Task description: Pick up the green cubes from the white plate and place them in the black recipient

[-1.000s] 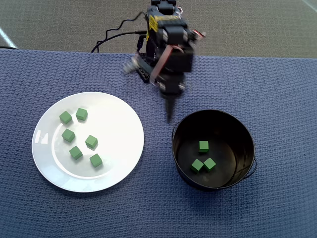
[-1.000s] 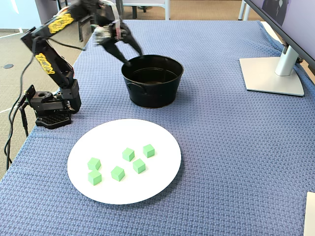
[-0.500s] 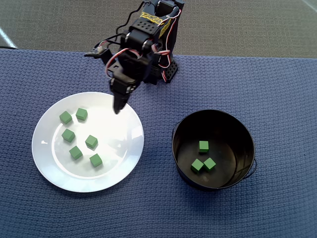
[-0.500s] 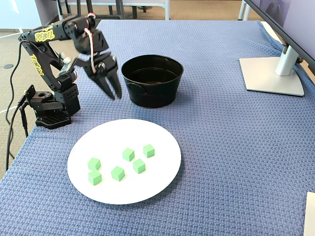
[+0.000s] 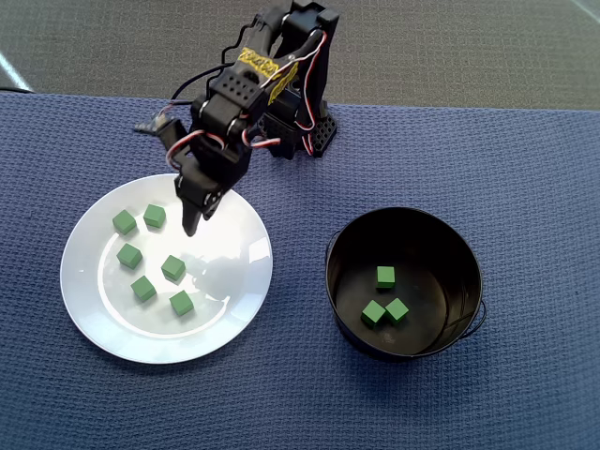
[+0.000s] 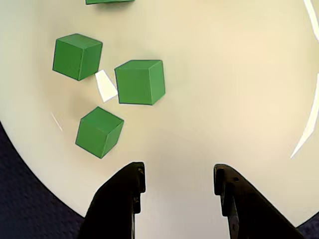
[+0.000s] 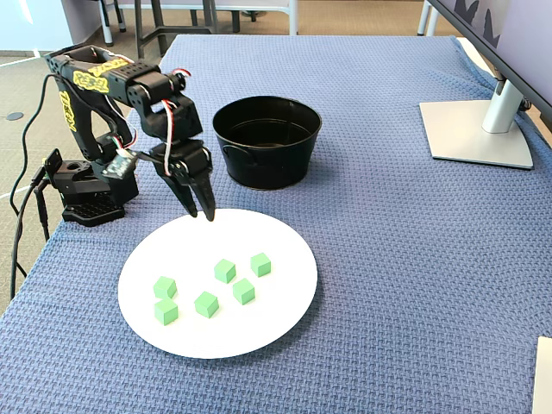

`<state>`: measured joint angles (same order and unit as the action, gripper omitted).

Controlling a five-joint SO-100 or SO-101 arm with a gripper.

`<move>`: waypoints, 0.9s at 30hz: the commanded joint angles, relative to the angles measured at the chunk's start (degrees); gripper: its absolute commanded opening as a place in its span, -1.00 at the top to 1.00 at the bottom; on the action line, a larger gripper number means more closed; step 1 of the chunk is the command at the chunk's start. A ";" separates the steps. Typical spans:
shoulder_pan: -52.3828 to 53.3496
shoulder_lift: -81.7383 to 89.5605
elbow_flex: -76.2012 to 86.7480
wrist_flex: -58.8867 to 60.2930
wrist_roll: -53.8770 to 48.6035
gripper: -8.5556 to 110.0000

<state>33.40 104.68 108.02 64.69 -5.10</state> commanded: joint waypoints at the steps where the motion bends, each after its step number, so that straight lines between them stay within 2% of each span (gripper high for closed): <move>1: 1.49 -3.87 -5.10 -1.85 -2.11 0.67; 16: 2.81 -16.35 -11.51 -3.78 -2.90 0.54; 27: 3.69 -26.98 -20.48 -2.81 -1.05 0.55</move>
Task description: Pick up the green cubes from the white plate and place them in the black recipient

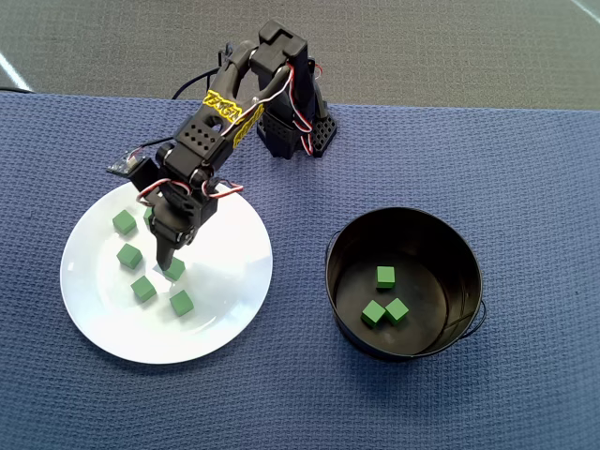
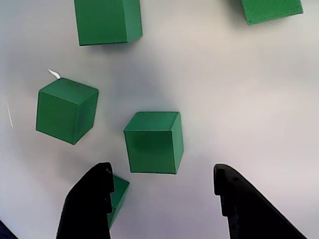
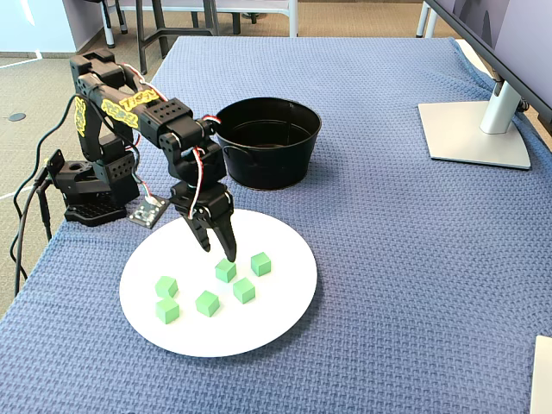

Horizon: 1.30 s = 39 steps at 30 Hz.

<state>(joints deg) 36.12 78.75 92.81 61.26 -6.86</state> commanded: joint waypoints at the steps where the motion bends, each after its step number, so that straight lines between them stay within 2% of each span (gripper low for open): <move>1: 0.97 -2.20 -6.33 0.88 0.70 0.55; 17: 1.85 -11.34 -15.21 4.31 0.18 0.62; 23: 1.93 -12.22 -15.64 3.87 0.35 0.86; 27: 2.20 -12.04 -15.21 3.16 0.09 0.86; 30: 2.11 -7.38 -11.51 2.90 0.00 0.86; 36: -0.70 13.71 1.23 0.88 0.79 0.86; 39: -3.96 22.76 3.16 4.75 2.72 0.86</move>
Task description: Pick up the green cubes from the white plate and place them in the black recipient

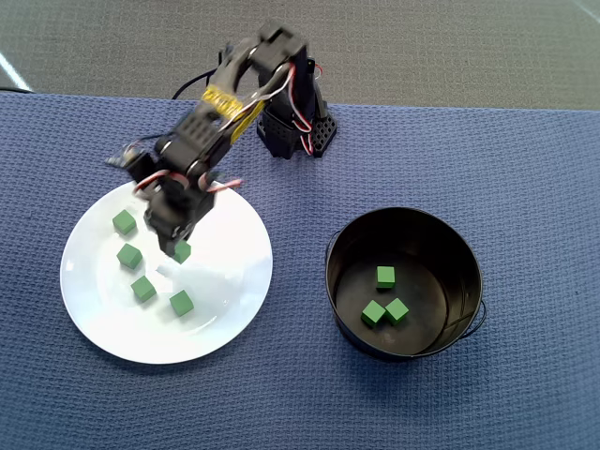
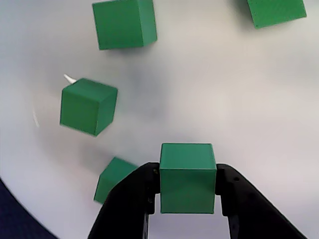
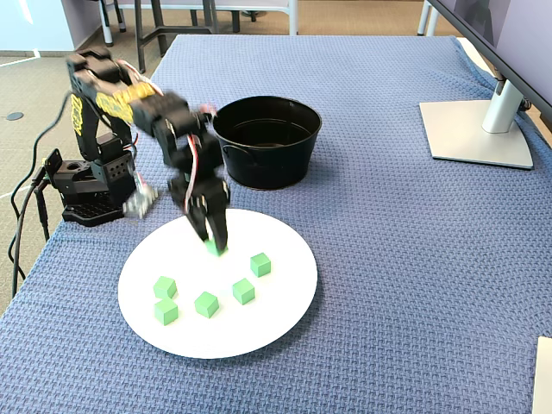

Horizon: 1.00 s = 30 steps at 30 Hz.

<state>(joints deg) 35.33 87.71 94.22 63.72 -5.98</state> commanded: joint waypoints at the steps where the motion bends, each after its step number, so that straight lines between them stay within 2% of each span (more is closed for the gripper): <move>1: -4.57 16.35 1.85 3.87 2.64 0.86; 5: -13.80 26.63 1.85 9.32 6.42 0.86; 9: -28.56 31.03 -0.35 14.33 8.96 0.86; 13: -42.63 29.88 -2.99 16.35 11.07 0.86; 17: -53.96 25.93 -2.90 11.95 12.04 0.86; 23: -60.64 11.95 -9.32 7.91 14.06 0.86; 24: -61.00 10.90 -9.49 7.21 14.33 0.84; 26: -61.96 10.72 -8.61 6.15 13.54 0.44; 27: -62.05 11.43 -8.09 5.89 13.62 0.37; 30: -61.26 13.89 -7.56 5.98 13.71 0.36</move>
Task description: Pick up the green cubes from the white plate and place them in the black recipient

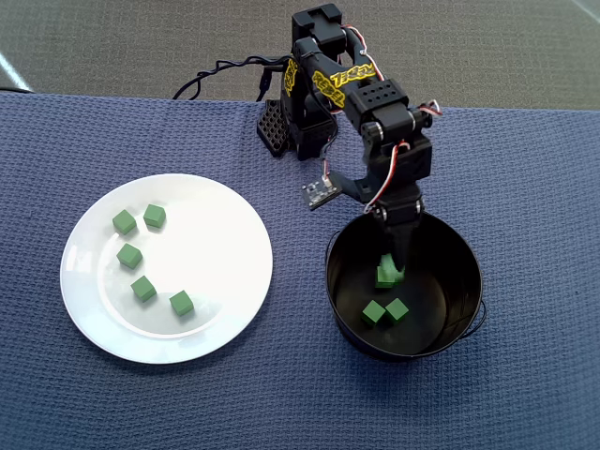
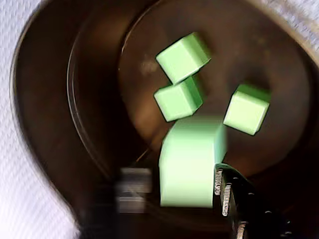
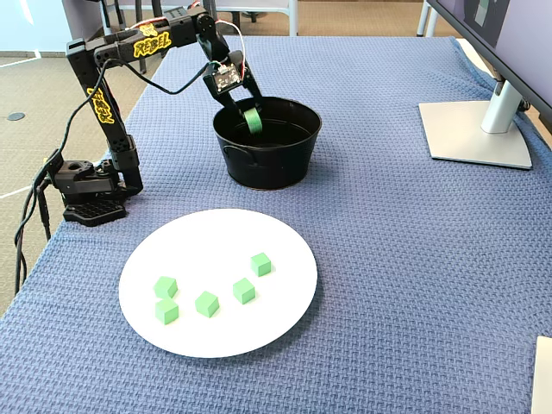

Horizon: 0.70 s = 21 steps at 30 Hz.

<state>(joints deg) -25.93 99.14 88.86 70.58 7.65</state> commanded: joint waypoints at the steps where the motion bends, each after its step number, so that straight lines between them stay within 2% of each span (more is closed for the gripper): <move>1: 0.79 3.16 -2.99 0.09 0.09 0.36; 4: 5.01 5.01 -7.29 5.19 -1.23 0.36; 8: 16.17 7.73 -11.69 11.25 -4.22 0.46; 13: 33.05 6.94 -10.99 13.97 -19.07 0.48; 17: 47.29 3.60 -5.27 6.68 -24.43 0.51; 21: 56.25 -4.57 -2.72 -0.35 -19.16 0.55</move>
<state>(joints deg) 24.52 98.79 85.25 75.32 -13.45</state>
